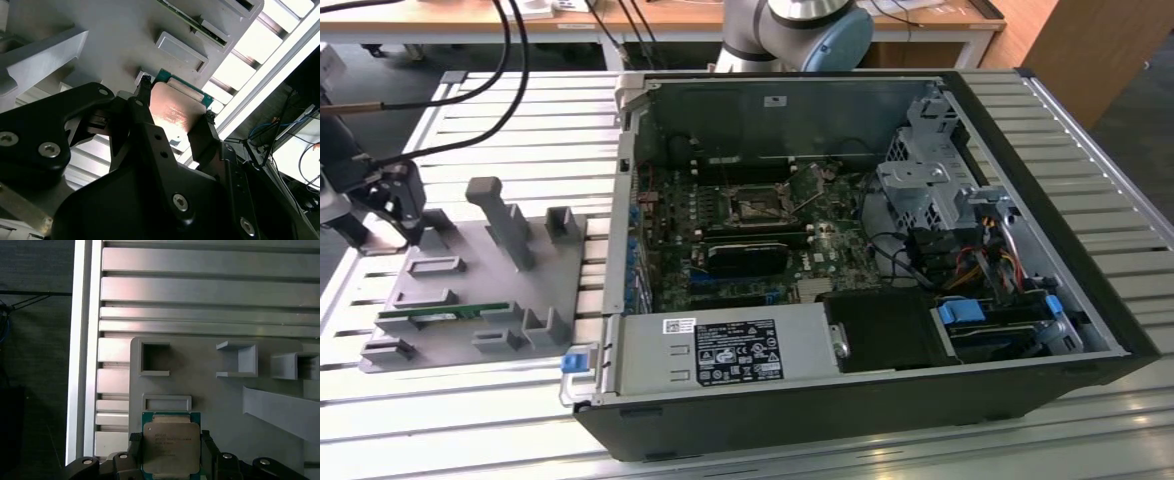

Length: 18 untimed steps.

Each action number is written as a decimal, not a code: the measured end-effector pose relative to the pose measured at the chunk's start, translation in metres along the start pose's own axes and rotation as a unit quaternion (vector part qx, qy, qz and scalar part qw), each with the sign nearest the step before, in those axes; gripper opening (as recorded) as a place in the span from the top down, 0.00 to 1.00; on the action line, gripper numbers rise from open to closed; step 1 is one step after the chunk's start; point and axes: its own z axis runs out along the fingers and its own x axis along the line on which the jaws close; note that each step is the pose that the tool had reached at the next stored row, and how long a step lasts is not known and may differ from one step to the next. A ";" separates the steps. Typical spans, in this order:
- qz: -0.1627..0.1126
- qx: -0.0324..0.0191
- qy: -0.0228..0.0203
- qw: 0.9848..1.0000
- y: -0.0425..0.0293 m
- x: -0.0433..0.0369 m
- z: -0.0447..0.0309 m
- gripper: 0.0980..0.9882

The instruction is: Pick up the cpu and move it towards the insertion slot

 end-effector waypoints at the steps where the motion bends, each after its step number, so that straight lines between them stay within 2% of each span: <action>1: 0.000 0.000 0.000 1.000 0.0001 0.0000 -0.0003 0.50; 18: 0.000 0.000 0.000 1.000 0.0016 0.0000 -0.0093 0.50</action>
